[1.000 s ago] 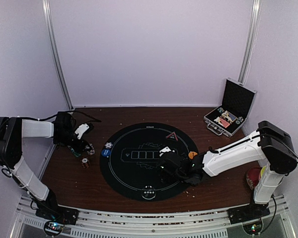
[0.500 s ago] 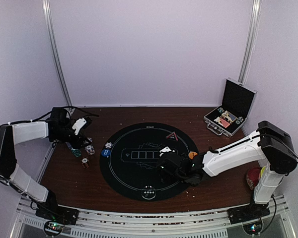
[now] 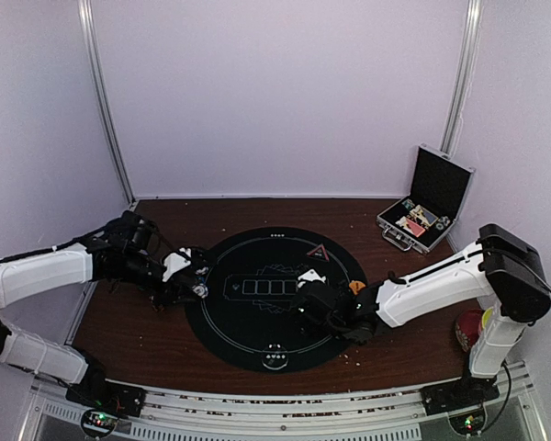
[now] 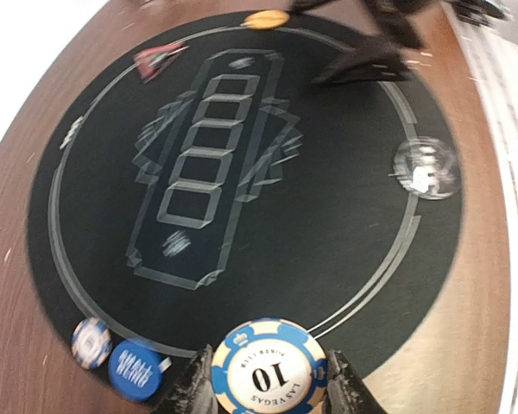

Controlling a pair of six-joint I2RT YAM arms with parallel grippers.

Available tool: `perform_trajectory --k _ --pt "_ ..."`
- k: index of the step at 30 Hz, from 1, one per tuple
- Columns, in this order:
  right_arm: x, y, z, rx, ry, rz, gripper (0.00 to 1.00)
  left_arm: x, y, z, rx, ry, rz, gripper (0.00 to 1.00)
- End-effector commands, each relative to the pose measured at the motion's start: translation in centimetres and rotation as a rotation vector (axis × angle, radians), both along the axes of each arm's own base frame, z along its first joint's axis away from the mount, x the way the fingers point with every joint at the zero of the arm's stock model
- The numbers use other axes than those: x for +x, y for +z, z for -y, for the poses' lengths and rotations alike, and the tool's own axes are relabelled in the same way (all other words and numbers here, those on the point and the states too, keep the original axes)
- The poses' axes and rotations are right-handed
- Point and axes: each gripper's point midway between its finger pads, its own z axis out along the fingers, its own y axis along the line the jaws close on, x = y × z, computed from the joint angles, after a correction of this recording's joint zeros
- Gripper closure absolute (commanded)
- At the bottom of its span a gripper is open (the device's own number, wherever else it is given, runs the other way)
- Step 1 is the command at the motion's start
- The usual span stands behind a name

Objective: Distribute texas hold em gaming equipment
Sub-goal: Place the pile of poker chips at the dealer area.

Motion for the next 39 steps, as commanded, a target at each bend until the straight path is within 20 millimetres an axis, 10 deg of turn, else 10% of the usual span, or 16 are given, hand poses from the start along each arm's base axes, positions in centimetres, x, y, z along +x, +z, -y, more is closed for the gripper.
perform_trajectory --k 1,13,39 --pt "0.4 2.4 1.1 0.018 -0.029 0.072 0.00 -3.8 0.2 2.9 -0.011 -0.185 0.013 0.74" --pt "1.7 3.7 3.4 0.059 -0.087 0.097 0.00 -9.7 -3.9 8.5 0.077 -0.472 -0.015 0.74" --pt "1.7 3.3 3.3 0.067 -0.081 0.075 0.00 -10.6 -7.6 12.6 0.168 -0.516 0.025 0.74"
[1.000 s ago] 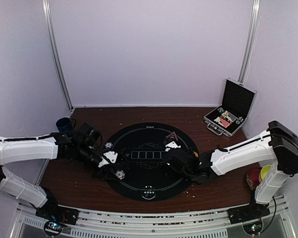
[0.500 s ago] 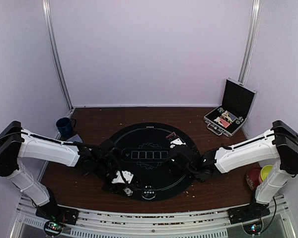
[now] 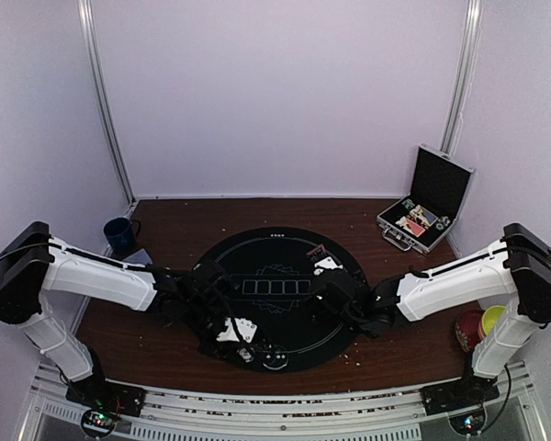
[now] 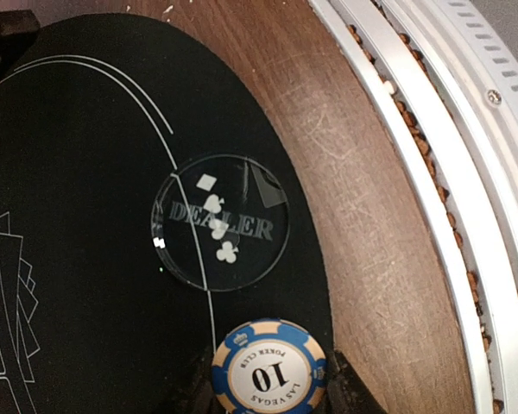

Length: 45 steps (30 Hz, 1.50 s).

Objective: Distribute texas hold em gaming equipment
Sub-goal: Place the pile of poker chips at the dealer area.

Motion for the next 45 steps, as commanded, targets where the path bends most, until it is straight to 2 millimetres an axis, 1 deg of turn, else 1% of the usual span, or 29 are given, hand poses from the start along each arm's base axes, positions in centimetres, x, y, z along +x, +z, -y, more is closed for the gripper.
perform_trajectory --k 1,7,16,26,30,32,36,40,45 --pt "0.2 0.6 0.1 0.017 -0.011 0.013 0.00 0.4 0.9 1.7 -0.037 -0.009 0.021 0.74" --pt "0.2 0.7 0.1 0.022 -0.011 0.015 0.00 0.1 0.2 1.9 -0.018 -0.017 0.021 0.73" --pt "0.2 0.3 0.0 0.013 -0.009 0.007 0.00 0.7 0.0 2.2 -0.025 0.002 0.044 0.73" --pt "0.2 0.4 0.0 0.019 -0.007 0.008 0.00 0.9 -0.7 2.2 -0.011 0.015 0.043 0.70" --pt "0.2 0.4 -0.1 0.017 -0.006 0.007 0.00 1.0 -0.7 2.3 -0.012 0.018 0.046 0.68" --pt "0.2 0.3 0.0 0.016 -0.007 0.006 0.00 1.0 -0.8 2.2 -0.007 0.021 0.046 0.65" --pt "0.2 0.4 0.0 0.017 -0.007 0.007 0.00 1.2 -1.0 2.2 0.001 0.023 0.051 0.57" --pt "0.2 0.4 -0.1 0.018 -0.005 0.006 0.00 1.3 -1.0 2.2 0.002 0.030 0.055 0.45" --pt "0.2 0.3 0.0 0.016 -0.006 0.006 0.00 1.5 -0.8 2.3 -0.004 0.043 0.062 0.32"
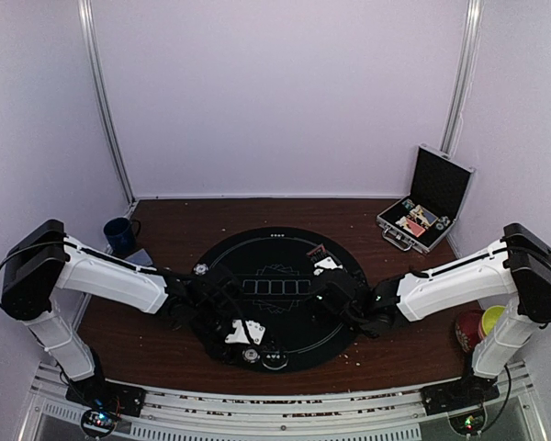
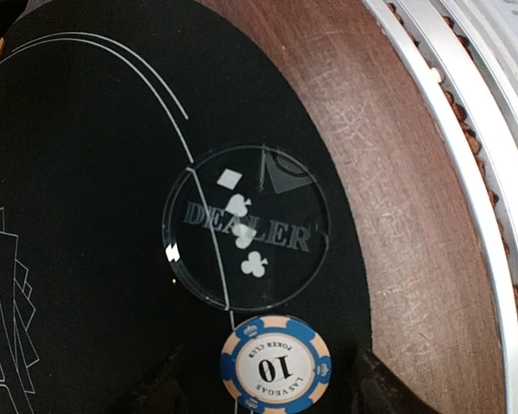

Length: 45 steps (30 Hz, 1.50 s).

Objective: Distribute texas hold em gaming equipment
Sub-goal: Place the pile of poker chips at the dealer area, then pick up the pile of poker chips from the pile of poker chips.

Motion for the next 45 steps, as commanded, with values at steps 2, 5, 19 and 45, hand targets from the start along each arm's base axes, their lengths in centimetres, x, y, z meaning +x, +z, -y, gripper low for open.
perform_trajectory --k 2,5,19,45 --pt "0.2 0.4 0.0 0.017 -0.009 0.009 0.00 0.8 1.4 1.3 -0.055 0.017 0.034 0.28" --pt "0.2 0.4 0.0 0.017 -0.008 0.007 0.00 1.4 3.7 1.4 -0.108 0.042 0.086 0.21" --pt "0.1 -0.4 -0.5 0.016 -0.004 -0.020 0.00 13.8 15.3 -7.9 -0.309 0.541 0.285 0.02" --pt "-0.3 1.6 -0.1 0.105 -0.038 0.007 0.00 19.0 14.6 -27.2 -0.314 1.099 0.231 0.02"
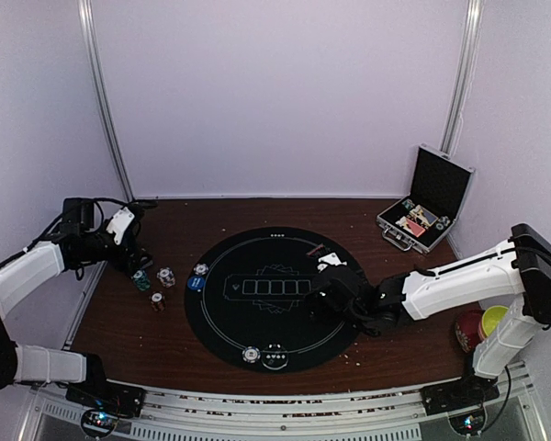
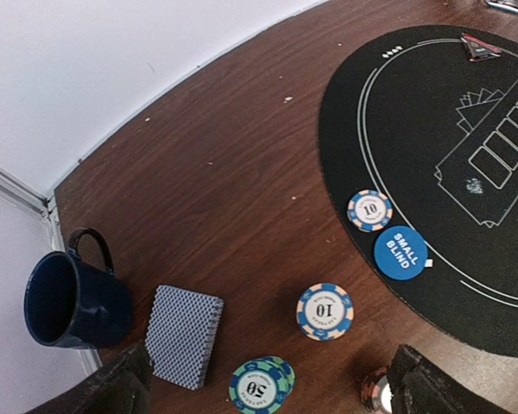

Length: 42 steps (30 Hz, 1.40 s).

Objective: Distribute texas hold em gaming equipment
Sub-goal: Pick up the pile of poker chips from the pile of poker chips.

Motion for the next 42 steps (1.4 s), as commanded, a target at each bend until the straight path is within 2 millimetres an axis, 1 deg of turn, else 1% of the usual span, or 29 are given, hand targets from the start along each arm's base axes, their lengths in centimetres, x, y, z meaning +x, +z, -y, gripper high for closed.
perform_trajectory --k 1,8,15,20,22,25,29,34,37,42 --pt "-0.1 0.5 0.3 0.002 -0.012 0.019 0.00 -1.1 0.5 1.4 -0.025 -0.094 0.048 0.02" --pt "-0.4 0.3 -0.2 -0.008 0.004 0.017 0.00 -0.9 -1.5 1.3 -0.019 -0.094 0.014 0.02" --pt "-0.6 0.1 -0.7 -0.022 0.016 0.014 0.00 -0.4 -3.0 1.3 -0.027 -0.091 -0.028 0.02" --pt "-0.7 -0.2 -1.0 -0.034 0.024 0.011 0.00 -0.1 -3.8 2.1 -0.051 -0.145 -0.062 0.03" --pt "-0.7 -0.3 -1.1 -0.038 0.024 0.012 0.00 0.3 -4.0 2.3 -0.060 -0.158 -0.077 0.03" --pt "-0.7 -0.3 -1.1 -0.041 0.025 0.012 0.00 1.4 -4.7 2.3 -0.055 -0.160 -0.103 0.03" --pt "-0.7 -0.3 -1.1 -0.042 0.026 0.012 0.00 2.8 -6.1 1.9 -0.050 -0.141 -0.163 0.02" --pt "-0.8 -0.4 -1.3 -0.039 0.035 0.008 0.00 2.8 -7.5 2.0 -0.047 -0.143 -0.187 0.03" --pt "-0.8 -0.8 -1.4 -0.050 0.035 0.004 0.00 2.9 -7.8 2.3 -0.052 -0.149 -0.201 0.06" --pt "-0.8 -0.9 -1.5 -0.055 0.037 0.002 0.00 2.3 -8.6 3.1 -0.025 -0.172 -0.218 0.10"
